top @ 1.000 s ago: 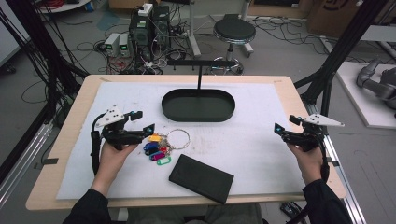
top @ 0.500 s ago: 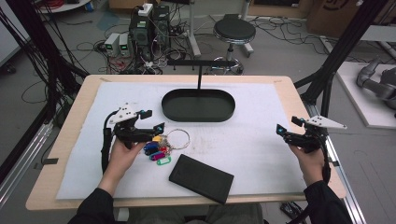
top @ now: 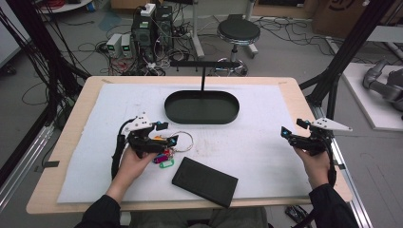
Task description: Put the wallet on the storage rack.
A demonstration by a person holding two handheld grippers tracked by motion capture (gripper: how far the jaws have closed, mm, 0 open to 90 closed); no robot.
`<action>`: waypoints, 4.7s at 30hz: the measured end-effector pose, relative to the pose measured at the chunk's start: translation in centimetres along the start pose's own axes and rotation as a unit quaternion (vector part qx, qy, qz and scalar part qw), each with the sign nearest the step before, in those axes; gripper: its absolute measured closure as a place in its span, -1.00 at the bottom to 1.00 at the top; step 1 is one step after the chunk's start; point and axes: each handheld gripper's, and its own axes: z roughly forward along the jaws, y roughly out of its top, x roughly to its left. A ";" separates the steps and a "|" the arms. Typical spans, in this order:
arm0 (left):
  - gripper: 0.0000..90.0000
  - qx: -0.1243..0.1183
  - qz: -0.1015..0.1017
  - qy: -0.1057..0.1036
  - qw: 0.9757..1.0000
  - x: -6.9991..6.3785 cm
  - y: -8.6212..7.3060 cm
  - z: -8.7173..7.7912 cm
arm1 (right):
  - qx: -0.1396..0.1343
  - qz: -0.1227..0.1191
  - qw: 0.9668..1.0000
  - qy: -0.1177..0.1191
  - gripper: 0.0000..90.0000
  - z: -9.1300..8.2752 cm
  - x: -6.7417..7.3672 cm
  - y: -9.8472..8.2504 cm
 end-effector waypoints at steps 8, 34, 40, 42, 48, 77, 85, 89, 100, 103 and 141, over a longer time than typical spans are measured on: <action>-0.24 0.027 0.000 -0.031 0.999 -1.5 -1.0 0.8 | 0.002 -0.002 1.000 -0.001 -0.53 0.3 0.1 0.0; 0.07 0.149 -0.063 -0.062 0.985 -2.3 -3.0 4.2 | 0.006 -0.013 1.000 0.002 -0.52 0.7 0.5 0.1; 0.13 0.159 -0.102 -0.079 0.979 -2.0 -3.3 4.3 | 0.008 -0.015 1.000 0.004 -0.52 0.8 0.5 0.1; 0.17 0.162 -0.117 -0.088 0.976 -1.9 -3.4 4.3 | 0.008 -0.014 1.000 0.004 -0.52 0.8 0.5 0.1; 0.34 0.157 -0.121 -0.088 0.976 -2.0 -3.5 4.3 | 0.007 -0.016 1.000 0.006 -0.52 0.8 0.6 0.1; 0.89 0.038 -0.068 -0.038 0.996 -2.4 -2.1 2.0 | -0.020 -0.022 0.999 0.038 -0.44 0.4 2.5 0.5; 0.89 0.015 -0.052 -0.034 0.998 -2.7 -1.5 1.5 | -0.021 -0.031 0.996 0.079 -0.44 0.8 4.5 0.8; 0.90 -0.003 -0.039 -0.027 0.999 -2.6 -1.1 0.8 | -0.025 -0.039 0.994 0.095 -0.44 1.1 5.7 0.9; 0.90 -0.032 -0.011 -0.015 0.999 -2.7 -0.6 -0.3 | 0.017 -0.040 0.979 0.199 -0.39 3.1 9.7 0.5; 0.90 -0.030 -0.007 -0.015 0.999 -2.7 -0.6 -0.3 | 0.048 -0.054 0.968 0.239 -0.28 3.9 11.1 0.2; 0.89 -0.051 0.020 0.003 0.999 -3.2 -0.8 -0.4 | 0.219 -0.059 0.894 0.387 0.71 7.3 14.8 -2.0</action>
